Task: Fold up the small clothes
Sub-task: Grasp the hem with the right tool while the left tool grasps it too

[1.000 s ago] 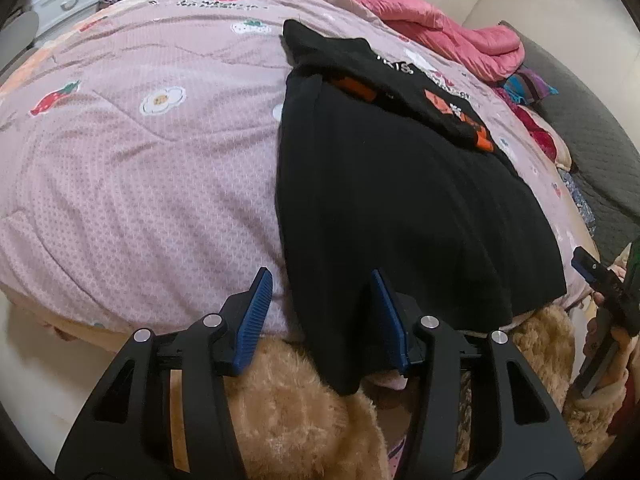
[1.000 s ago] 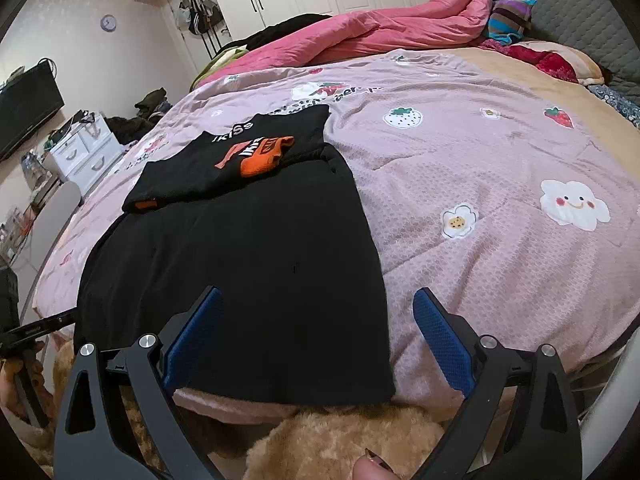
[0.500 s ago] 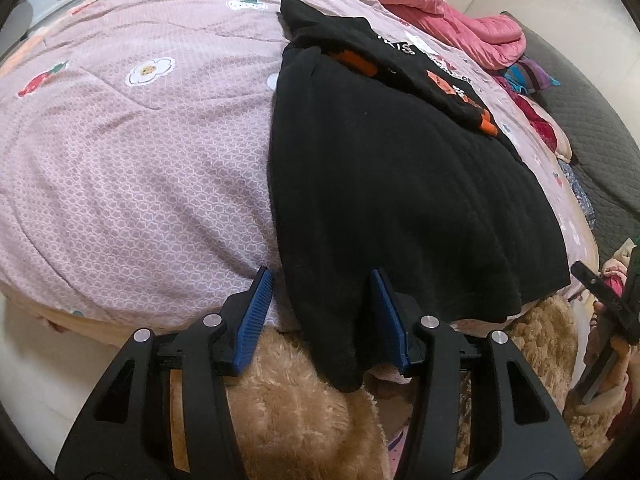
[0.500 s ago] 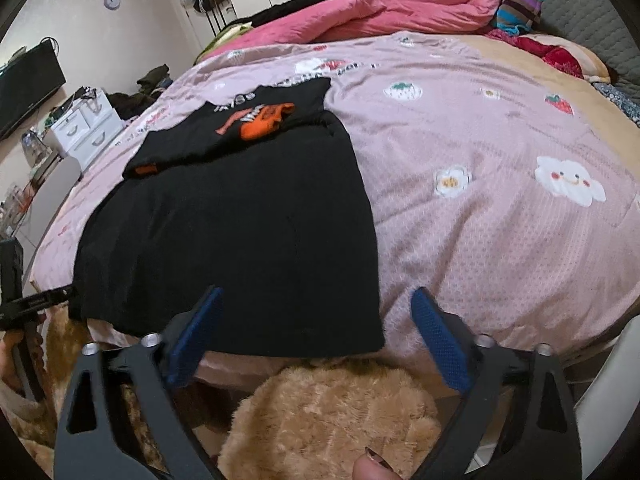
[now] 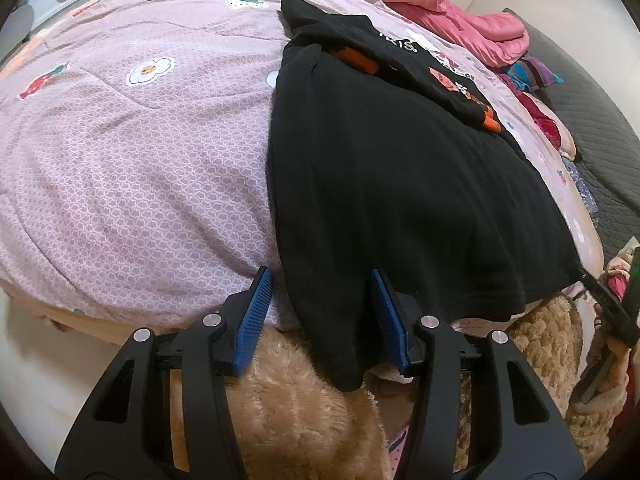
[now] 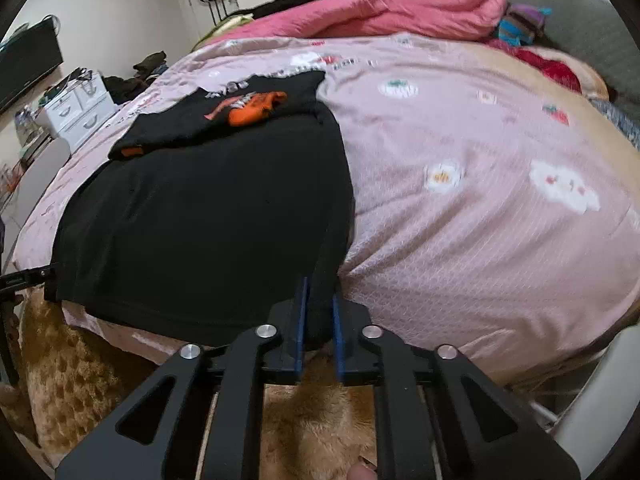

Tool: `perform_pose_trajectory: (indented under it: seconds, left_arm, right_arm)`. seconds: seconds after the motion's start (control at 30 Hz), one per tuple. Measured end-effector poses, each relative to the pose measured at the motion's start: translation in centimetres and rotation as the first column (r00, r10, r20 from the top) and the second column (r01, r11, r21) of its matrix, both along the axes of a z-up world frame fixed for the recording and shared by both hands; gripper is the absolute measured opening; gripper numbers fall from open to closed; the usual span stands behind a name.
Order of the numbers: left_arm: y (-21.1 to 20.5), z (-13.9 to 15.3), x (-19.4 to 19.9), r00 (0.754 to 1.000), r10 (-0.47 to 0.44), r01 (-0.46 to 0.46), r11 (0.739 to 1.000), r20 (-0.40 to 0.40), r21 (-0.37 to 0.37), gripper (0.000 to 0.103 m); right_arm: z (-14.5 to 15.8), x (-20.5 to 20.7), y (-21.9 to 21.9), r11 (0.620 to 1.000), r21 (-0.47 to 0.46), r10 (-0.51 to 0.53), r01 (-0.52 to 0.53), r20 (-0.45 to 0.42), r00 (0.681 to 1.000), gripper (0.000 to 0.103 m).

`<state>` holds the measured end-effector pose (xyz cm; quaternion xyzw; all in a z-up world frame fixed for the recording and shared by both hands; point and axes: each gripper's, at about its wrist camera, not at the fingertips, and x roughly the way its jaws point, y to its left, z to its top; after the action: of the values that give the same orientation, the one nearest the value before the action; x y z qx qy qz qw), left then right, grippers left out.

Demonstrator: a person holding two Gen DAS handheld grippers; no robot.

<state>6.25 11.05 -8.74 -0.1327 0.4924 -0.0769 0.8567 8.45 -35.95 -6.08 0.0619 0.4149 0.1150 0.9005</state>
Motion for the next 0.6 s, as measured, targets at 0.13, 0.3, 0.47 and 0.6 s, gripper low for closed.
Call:
perform_pose_trajectory:
  seconds: [0.13, 0.3, 0.47, 0.6]
  left_arm:
    - [0.1, 0.0, 0.0, 1.0, 0.003, -0.003, 1.0, 0.0, -0.008, 0.043]
    - [-0.5, -0.1, -0.3, 1.0, -0.02, 0.02, 1.0, 0.002, 0.007, 0.04]
    - [-0.9, -0.2, -0.4, 0.999, -0.038, 0.038, 0.999, 0.005, -0.035, 0.01]
    - [-0.7, 0.7, -0.6, 0.999, -0.04, 0.042, 0.998, 0.035, -0.046, 0.003]
  right_arm:
    - [2.6, -0.8, -0.1, 0.994, 0.103, 0.026, -0.037, 0.101, 0.995, 0.009]
    - [4.9, -0.4, -0.2, 0.988, 0.154, -0.001, -0.026, 0.17, 0.985, 0.009]
    - [5.6, 0.1, -0.9, 0.981, 0.19, -0.056, 0.021, 0.179, 0.982, 0.009]
    - [5.6, -0.1, -1.6, 0.978, 0.199, -0.09, 0.055, 0.17, 0.981, 0.009]
